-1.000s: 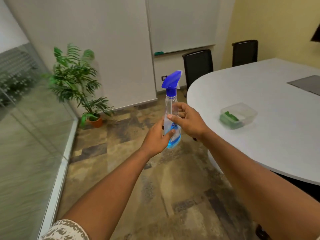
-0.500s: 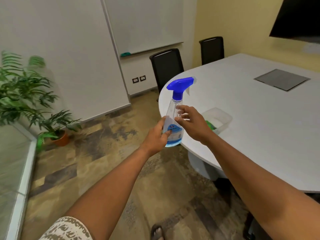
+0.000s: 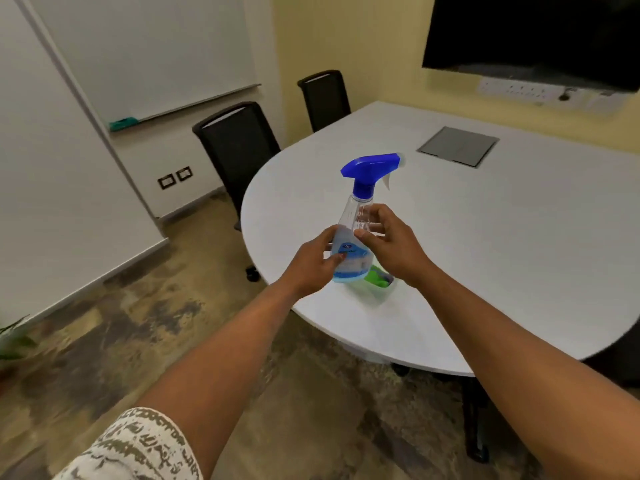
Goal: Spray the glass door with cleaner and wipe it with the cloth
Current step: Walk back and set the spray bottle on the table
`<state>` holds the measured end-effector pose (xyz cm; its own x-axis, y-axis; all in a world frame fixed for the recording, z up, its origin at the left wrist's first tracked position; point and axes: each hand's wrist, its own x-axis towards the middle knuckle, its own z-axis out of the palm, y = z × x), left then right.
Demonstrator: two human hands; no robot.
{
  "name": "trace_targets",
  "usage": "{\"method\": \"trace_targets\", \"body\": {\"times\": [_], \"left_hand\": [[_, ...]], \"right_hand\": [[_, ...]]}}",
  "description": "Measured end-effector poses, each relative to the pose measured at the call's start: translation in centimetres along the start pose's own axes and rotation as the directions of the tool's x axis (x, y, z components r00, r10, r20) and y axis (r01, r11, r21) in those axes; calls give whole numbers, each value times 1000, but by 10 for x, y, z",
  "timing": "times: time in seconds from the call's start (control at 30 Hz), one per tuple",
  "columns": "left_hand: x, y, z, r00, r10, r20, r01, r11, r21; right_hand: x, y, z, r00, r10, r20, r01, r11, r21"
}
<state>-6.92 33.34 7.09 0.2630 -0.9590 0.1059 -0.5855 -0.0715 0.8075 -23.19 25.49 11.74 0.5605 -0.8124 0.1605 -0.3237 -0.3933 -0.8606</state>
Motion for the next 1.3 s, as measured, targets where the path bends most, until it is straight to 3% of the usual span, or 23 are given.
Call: {"method": "trace_targets", "body": {"times": [0.37,0.87,1.07,1.3], "left_hand": [[111,20,60,985,147,88,-147,989,-3],[213,27,210,956,-52,290,52,999,7],[223,14,236,904,-114,412,78,992,103],[226,3,240,851,-129,509,92,991,98]], "right_hand": [[52,57,-58,959,148,-242,-153,988,-3],[84,199,-125,833,385,-397,-379,920,97],[87,221,-119,789,434,-435,-435,894,104],[86,235,-99,751,452,-482,-463,880,103]]}}
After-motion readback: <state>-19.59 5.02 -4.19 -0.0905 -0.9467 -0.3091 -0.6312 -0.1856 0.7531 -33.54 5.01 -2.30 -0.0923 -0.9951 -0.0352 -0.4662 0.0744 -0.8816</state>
